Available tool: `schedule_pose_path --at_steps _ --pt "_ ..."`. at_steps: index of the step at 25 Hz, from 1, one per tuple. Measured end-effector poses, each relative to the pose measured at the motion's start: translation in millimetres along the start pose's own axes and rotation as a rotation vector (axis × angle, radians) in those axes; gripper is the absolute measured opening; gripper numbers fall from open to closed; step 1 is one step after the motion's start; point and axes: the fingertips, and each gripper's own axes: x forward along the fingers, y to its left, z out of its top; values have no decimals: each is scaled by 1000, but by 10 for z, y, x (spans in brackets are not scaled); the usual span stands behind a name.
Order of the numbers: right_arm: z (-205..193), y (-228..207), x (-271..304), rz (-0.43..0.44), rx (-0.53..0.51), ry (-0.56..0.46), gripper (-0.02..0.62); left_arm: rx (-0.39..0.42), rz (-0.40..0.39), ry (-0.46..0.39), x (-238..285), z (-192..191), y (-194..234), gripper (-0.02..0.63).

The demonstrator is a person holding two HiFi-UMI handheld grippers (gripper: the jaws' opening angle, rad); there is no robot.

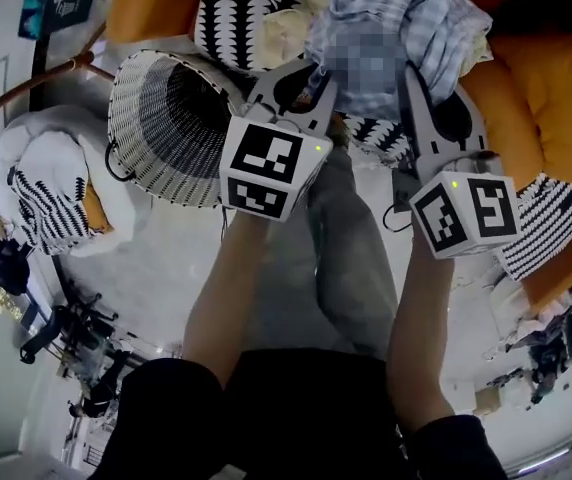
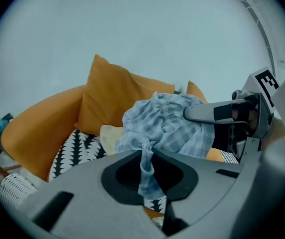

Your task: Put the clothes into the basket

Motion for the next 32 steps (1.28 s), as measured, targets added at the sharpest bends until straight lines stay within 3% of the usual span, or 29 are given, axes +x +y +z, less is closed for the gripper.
schedule_pose_path --at_steps 12,20,27,32 --pt "-148 1915 701 433 -216 118 82 -252 373 -161 -1517 -507 1110 38" --pt "-786 3139 745 699 -291 240 82 -444 627 -194 -2571 -1319 1414 38" --pt "-1647 3666 675 829 -284 384 83 -606 759 -144 -3014 -2227 1412 38" --pt "-2027 3699 711 836 -233 442 84 -669 796 -96 -3008 -2590 1408 40"
